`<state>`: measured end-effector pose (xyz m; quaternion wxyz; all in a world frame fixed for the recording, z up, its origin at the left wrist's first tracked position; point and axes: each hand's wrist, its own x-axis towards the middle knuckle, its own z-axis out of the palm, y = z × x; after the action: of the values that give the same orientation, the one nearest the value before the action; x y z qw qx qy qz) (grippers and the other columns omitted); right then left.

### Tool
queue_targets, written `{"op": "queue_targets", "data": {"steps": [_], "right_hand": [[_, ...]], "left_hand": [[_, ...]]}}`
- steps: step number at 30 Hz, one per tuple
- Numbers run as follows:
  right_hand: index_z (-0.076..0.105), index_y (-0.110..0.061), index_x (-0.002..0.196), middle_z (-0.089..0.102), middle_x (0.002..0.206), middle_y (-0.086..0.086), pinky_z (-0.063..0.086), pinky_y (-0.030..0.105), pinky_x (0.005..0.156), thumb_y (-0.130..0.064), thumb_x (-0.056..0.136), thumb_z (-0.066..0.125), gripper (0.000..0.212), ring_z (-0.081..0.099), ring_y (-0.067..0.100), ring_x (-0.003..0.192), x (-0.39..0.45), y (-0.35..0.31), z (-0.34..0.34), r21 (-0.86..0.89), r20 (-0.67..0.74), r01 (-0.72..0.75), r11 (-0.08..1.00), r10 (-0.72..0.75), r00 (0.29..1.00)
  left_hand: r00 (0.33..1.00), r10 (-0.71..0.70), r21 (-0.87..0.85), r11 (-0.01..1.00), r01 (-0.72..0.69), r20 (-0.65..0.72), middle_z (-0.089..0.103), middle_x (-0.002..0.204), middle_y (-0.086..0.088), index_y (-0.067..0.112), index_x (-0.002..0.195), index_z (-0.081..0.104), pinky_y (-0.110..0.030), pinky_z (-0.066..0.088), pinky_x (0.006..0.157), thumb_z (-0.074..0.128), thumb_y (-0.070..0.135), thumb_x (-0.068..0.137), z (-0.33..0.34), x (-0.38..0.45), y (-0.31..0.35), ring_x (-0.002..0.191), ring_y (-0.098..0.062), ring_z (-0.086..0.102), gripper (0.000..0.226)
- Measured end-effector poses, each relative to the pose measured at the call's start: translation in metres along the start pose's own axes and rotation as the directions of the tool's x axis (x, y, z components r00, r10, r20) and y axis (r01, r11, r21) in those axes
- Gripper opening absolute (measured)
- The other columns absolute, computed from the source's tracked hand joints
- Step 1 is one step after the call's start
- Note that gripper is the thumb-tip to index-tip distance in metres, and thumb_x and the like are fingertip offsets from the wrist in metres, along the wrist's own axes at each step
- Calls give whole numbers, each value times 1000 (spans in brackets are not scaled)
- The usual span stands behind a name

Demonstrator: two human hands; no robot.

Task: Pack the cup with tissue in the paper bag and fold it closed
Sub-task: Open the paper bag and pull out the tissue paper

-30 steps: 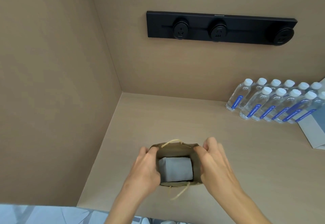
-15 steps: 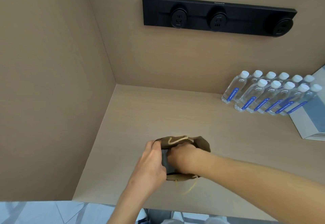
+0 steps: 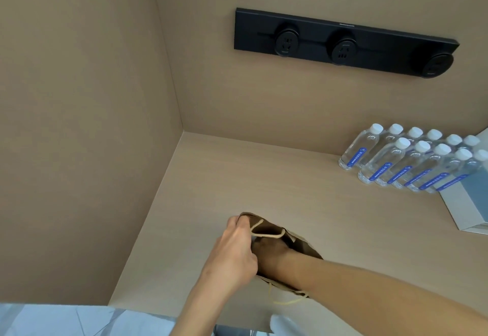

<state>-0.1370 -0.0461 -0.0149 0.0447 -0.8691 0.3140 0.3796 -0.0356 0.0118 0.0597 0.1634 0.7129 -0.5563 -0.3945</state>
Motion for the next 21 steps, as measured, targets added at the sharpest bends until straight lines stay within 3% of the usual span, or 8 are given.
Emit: {"op": "queue_targets", "data": {"steps": [3,6,8,11,14,16,18,21], "right_hand": [[59,-7,121,64,122,16,45,39,88,-18,96,43,31,59,33,112,-9,5,-15,288,-128,-19,957,58,990],[66,-11,103,70,104,13,50,36,73,-19,89,53,21,67,33,94,-28,17,-41,367,-149,-45,929,106,983],[64,-15,86,66,87,9,49,28,61,-14,87,50,13,66,28,77,-49,32,-57,559,-166,-67,826,191,967],[45,-19,62,45,62,-1,32,25,49,-11,88,43,28,42,18,56,-95,64,-70,844,-162,-11,537,273,948],[67,-14,74,61,68,-4,40,22,58,-12,91,52,22,56,10,62,-144,83,-66,990,-138,125,61,314,939],[72,-6,89,71,80,3,44,28,64,-11,91,56,17,65,16,73,-164,86,-61,942,-144,228,-246,317,937],[71,1,97,74,90,15,47,32,65,-9,89,60,16,68,26,78,-175,84,-58,808,-161,318,-496,334,929],[69,3,107,73,103,23,53,32,67,-10,84,64,26,69,31,86,-184,74,-59,605,-276,434,-668,335,901]], "left_hand": [[1000,-15,-7,1000,15,14,47,123,-2,18,118,48,-44,50,94,38,-3,71,-2,2,0,112,-31,56,53],[999,-9,-42,999,7,-33,48,131,-4,23,131,46,-39,46,101,45,2,75,-11,7,-4,121,-30,53,60],[996,13,-78,997,-20,-84,48,134,-2,28,136,44,-34,44,100,50,11,81,-18,12,-7,121,-28,52,58],[986,52,-223,971,-86,-155,49,123,13,45,125,50,-36,57,83,52,18,83,-28,13,-12,89,-13,59,50],[965,76,-322,934,-156,-250,52,116,20,55,111,55,-37,61,68,55,19,88,-36,9,-11,71,-8,58,43],[934,67,-390,896,-211,-351,60,109,16,53,102,60,-37,60,62,57,13,91,-40,2,-6,71,-20,63,42],[904,41,-479,837,-263,-426,66,87,7,42,101,66,-34,55,50,57,6,92,-47,-8,0,63,-20,64,38],[906,58,-607,724,-327,-419,67,59,-10,24,106,66,-31,49,42,65,9,88,-55,-29,25,46,-12,57,24]]}}
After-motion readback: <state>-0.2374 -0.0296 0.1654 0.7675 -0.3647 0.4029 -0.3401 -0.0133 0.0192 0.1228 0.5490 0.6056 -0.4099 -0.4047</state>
